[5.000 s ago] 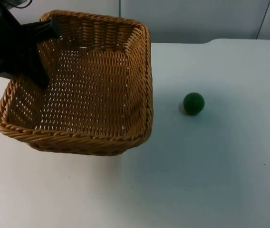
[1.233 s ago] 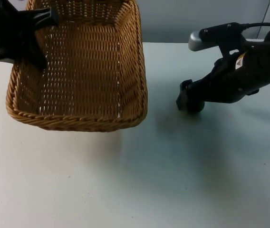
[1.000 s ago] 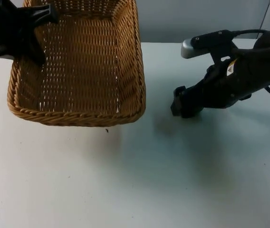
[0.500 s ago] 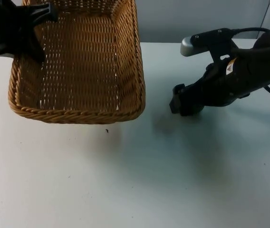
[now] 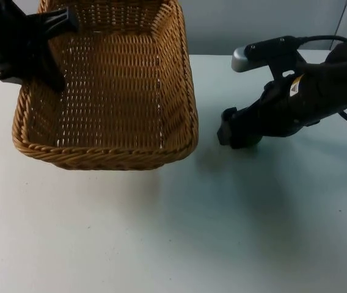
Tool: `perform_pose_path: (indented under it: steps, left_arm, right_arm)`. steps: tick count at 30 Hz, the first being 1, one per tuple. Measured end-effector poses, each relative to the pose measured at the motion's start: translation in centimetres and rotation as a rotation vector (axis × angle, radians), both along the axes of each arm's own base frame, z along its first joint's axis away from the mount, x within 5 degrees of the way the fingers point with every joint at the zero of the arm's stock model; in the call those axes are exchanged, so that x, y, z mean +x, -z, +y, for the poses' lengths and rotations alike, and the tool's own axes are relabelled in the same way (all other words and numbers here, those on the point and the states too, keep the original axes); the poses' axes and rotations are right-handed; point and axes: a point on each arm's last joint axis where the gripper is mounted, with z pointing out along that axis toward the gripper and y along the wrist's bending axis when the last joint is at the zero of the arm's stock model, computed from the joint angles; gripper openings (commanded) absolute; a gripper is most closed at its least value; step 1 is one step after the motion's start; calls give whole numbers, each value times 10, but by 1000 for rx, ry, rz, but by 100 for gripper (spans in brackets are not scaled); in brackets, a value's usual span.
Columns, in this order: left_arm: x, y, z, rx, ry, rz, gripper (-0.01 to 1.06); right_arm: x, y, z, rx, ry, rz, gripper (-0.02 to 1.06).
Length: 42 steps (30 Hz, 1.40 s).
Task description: Pick up the basket with the left hand and place the ball into the basket with the right hand.
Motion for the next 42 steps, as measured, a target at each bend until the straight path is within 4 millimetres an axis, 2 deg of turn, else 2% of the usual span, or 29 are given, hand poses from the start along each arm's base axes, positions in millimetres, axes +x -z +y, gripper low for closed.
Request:
perform_pose_path:
  steps: [7,14,26,28,29,31,33,34,36,37,42]
  left_arm:
    - [-1,0,0,-5,2,8,0]
    - [-2,0,-1,-12,9,24,0]
    - [-5,1,-3,-33,20,60,0]
    - [-6,1,-3,-34,22,64,0]
    - [-6,1,-3,-34,23,66,0]
    - [-7,1,-4,-36,27,73,0]
    - [-7,1,-4,-37,31,80,0]
    - [-8,1,-4,-39,34,85,0]
    - [-9,1,-4,-42,42,98,0]
    - [-10,1,-5,-43,44,102,0]
    - [-10,1,-5,-44,49,110,0]
  right_arm:
    - [0,21,0,-10,-3,23,104]
    - [2,21,1,3,-4,-2,103]
    - [6,18,3,30,-6,-61,89]
    - [6,18,3,29,-5,-59,79]
    - [6,18,3,29,-5,-58,79]
    - [5,18,3,27,-5,-54,60]
    - [5,18,3,27,-5,-54,35]
    - [5,18,3,27,-5,-54,35]
    - [6,18,3,30,-4,-59,9]
    - [7,17,3,26,-15,-70,0]
    - [23,2,5,-7,-61,-127,0]
